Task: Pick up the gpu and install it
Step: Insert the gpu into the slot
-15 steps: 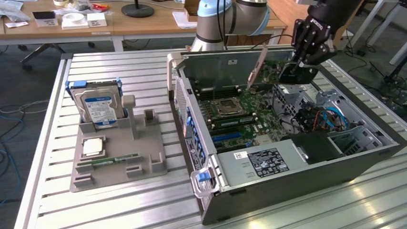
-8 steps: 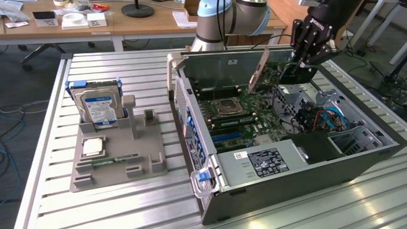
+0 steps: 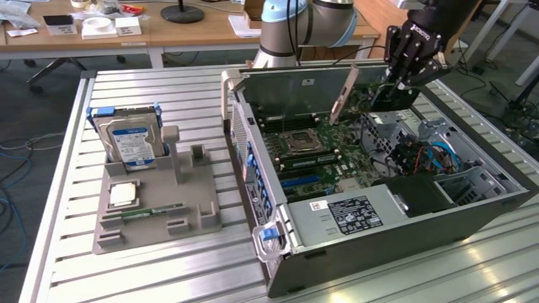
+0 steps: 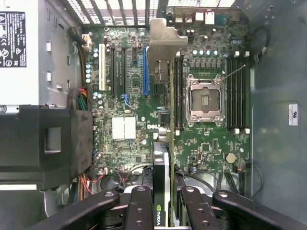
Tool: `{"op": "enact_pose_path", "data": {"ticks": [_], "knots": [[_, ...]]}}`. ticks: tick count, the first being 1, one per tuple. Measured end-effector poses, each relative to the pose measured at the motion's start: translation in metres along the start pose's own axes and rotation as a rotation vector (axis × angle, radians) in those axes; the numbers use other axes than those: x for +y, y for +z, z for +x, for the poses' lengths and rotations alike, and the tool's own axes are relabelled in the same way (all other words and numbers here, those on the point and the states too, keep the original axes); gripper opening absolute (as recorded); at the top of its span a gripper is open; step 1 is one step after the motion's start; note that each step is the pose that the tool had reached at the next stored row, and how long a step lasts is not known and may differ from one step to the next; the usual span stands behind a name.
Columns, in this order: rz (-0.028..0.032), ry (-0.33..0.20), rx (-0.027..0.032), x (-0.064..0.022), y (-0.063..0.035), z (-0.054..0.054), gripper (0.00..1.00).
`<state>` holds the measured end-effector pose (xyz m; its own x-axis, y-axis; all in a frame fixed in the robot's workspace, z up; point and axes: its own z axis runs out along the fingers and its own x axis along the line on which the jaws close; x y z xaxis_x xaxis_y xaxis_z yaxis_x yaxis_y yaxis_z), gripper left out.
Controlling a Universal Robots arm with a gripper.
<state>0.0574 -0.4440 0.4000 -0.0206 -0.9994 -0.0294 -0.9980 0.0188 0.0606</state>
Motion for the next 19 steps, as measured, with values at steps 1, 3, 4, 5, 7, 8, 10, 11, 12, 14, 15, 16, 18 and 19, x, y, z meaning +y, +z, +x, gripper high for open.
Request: {"op": "enact_pose_path", "data": {"ticks": [1,3,4,5,7,8,10,11,12,14,15,16,18,19], "knots": [[0.0,-0.004,0.0003,0.0,0.0,0.0,0.27],[0.0,-0.007,0.0005,0.0,0.0,0.0,0.27],[0.0012,-0.012,0.0008,0.0,0.0,0.0,0.27],[0.0039,-0.018,0.0007,0.0001,0.0,0.0,0.27],[0.0156,-0.027,-0.0007,0.0,0.0003,0.0,0.27],[0.0233,-0.031,-0.0013,0.0,0.0004,0.0,0.27],[0.0415,-0.035,-0.0013,0.0005,0.0007,0.0,0.27],[0.045,-0.036,-0.0015,0.0017,0.0014,0.0001,0.27],[0.0458,-0.035,-0.0015,0.0035,0.002,0.0001,0.27],[0.0468,-0.023,-0.0018,0.0063,0.0028,0.0001,0.27],[0.0472,-0.014,-0.0023,0.0074,0.0034,0.0,0.27],[0.0474,-0.004,-0.0028,0.0082,0.0039,0.0,0.27],[0.0482,0.02,-0.0034,0.0091,0.0047,0.0,0.27],[0.0483,0.025,-0.0037,0.0095,0.0049,0.0,0.27]]}}
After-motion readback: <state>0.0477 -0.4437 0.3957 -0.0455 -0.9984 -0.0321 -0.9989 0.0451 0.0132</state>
